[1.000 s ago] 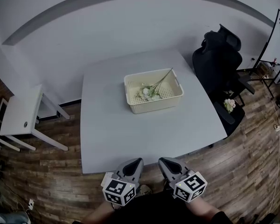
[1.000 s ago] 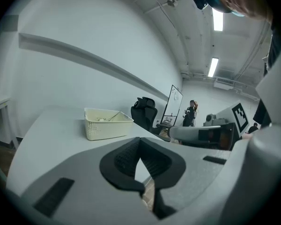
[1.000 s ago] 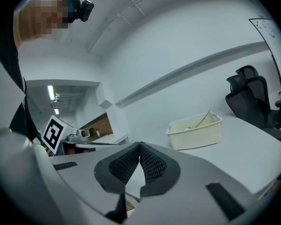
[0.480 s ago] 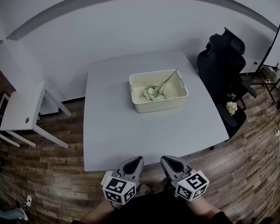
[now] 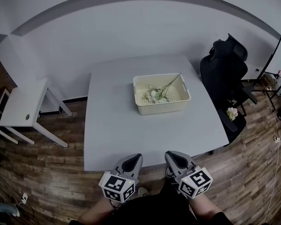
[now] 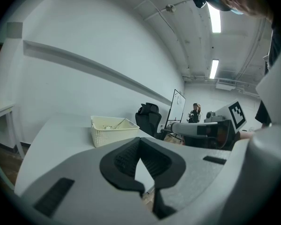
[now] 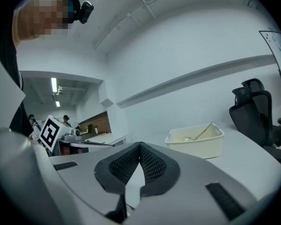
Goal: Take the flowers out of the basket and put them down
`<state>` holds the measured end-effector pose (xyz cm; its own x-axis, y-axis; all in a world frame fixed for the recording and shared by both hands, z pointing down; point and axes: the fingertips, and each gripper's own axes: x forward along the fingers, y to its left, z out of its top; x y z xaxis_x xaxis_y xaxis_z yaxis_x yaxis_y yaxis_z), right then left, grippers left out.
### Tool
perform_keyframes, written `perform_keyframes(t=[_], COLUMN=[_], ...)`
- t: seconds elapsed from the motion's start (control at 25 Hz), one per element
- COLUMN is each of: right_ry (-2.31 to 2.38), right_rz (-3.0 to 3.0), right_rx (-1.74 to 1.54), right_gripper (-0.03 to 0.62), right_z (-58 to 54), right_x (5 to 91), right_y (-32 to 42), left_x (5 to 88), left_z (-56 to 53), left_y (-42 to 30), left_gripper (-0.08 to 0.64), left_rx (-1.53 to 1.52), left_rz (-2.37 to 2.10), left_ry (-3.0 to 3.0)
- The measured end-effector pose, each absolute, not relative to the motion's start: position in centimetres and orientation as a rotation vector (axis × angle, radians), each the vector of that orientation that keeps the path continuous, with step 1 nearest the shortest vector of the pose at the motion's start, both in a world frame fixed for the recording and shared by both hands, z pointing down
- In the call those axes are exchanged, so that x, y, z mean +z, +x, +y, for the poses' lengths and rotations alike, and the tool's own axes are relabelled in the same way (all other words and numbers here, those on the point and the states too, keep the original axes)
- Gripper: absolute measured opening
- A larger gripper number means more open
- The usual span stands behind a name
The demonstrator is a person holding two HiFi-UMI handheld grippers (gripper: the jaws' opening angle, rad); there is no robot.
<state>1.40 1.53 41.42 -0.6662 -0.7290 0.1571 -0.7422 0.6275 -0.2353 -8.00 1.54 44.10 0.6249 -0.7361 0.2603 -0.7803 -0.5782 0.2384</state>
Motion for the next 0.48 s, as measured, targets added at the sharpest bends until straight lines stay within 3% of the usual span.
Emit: perform_keyframes(t=[0.48], right_ry=[1.212], right_rz=[-2.815], right_rx=[0.325], right_gripper=[0.021], right_z=[-4.1], right_x=[40.0], right_y=[4.1], left_x=[43.4], left_z=[-3.4], left_y=[-5.2], left_gripper=[0.006], left_rx=[0.178], left_rz=[-1.296], left_ry=[2.512])
